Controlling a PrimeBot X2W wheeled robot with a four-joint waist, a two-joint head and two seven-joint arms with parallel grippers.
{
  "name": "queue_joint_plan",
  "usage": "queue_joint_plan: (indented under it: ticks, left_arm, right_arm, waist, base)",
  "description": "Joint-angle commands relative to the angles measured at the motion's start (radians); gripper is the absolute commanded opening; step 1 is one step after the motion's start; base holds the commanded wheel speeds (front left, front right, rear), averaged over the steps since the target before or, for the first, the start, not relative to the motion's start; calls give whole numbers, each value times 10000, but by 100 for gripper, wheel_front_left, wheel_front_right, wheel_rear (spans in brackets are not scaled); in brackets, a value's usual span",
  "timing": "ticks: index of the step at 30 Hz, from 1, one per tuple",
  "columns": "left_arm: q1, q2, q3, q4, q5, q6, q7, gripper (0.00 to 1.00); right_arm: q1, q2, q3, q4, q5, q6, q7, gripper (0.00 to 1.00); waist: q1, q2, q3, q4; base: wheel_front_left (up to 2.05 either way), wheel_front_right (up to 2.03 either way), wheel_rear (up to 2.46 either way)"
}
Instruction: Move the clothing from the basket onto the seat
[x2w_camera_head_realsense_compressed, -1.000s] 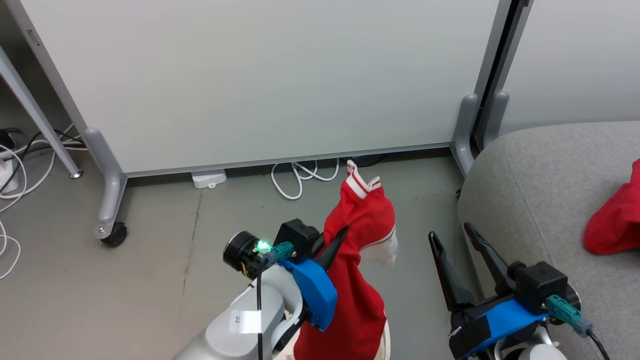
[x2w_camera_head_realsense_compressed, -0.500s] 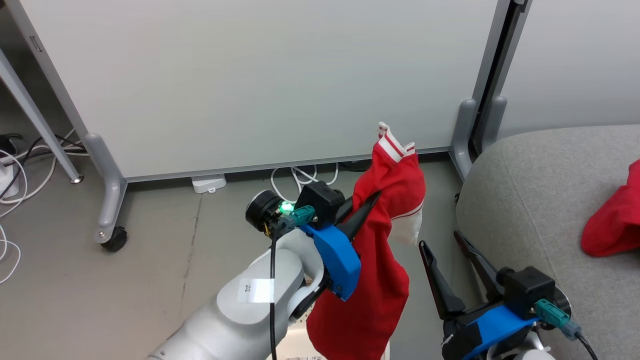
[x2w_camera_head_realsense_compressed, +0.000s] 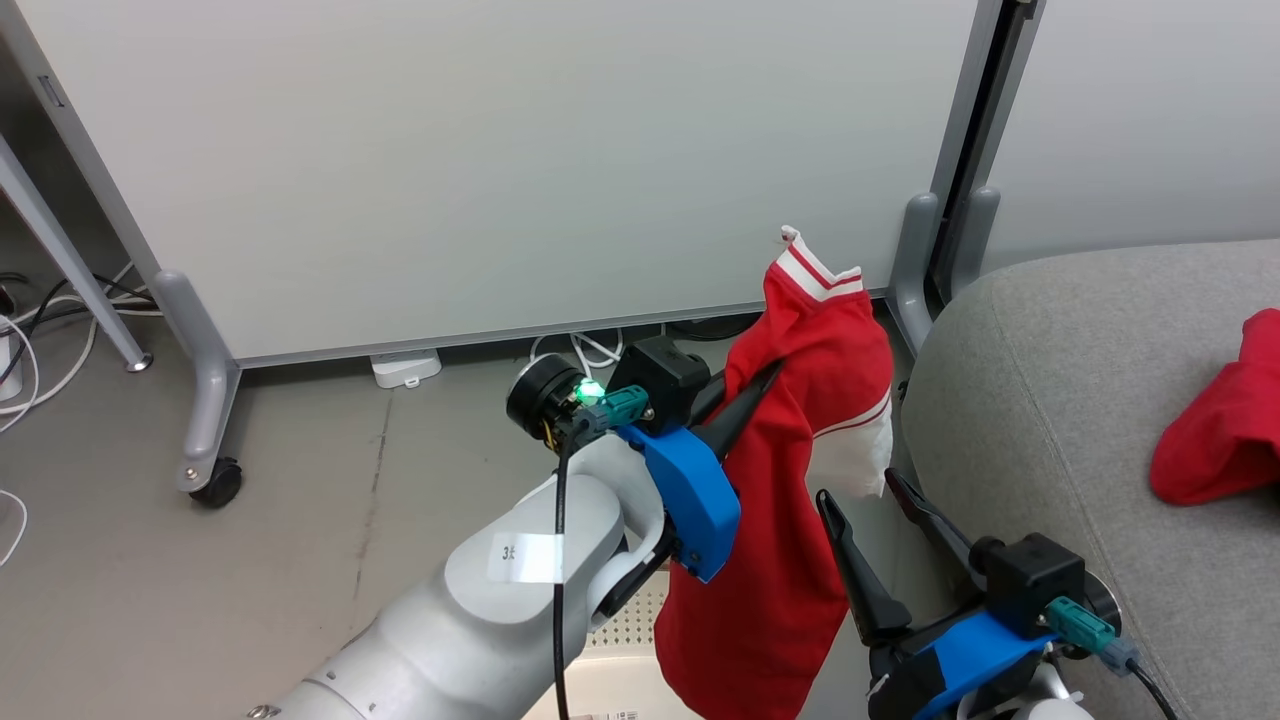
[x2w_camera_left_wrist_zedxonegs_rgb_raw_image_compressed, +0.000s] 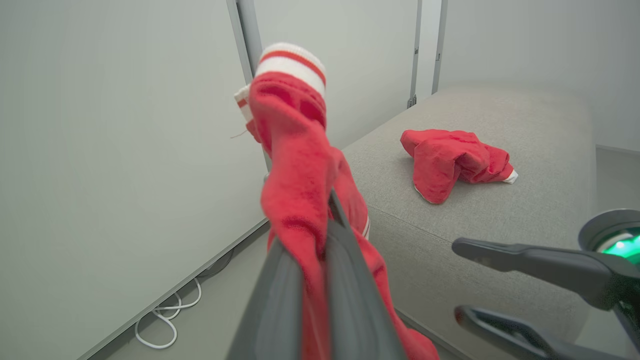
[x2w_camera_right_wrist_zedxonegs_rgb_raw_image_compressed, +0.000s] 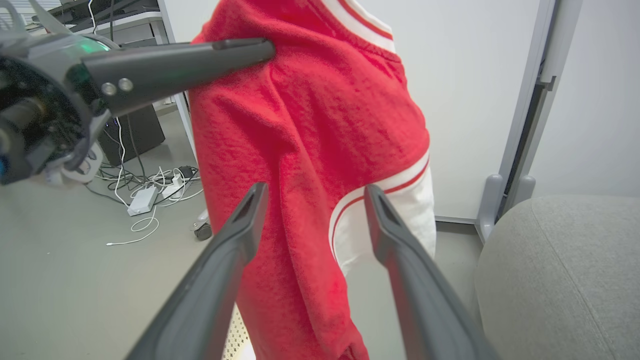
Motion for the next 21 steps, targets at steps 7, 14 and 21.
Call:
queue_joint_plan:
  ticks: [7, 14, 21]
  left_arm:
    - [-221, 1, -340, 102, -323, 107, -166, 0]
    - [-347, 0, -657, 100, -672, 139, -262, 0]
    - [-456, 1, -912, 139, -911, 159, -326, 0]
  right_arm:
    - [-235, -4, 81, 107, -140, 1, 105, 100]
    - [-763, -318, 547, 906, -180, 1, 668, 100]
    - [-1672, -601, 1012, 2220, 183, 1, 778, 100]
  waist:
    - [0, -1, 42, -13]
    - [0, -1, 127, 38]
    - [0, -1, 232, 147]
  base:
    - [0, 0, 0]
    - [0, 0, 0]
    - [0, 0, 0]
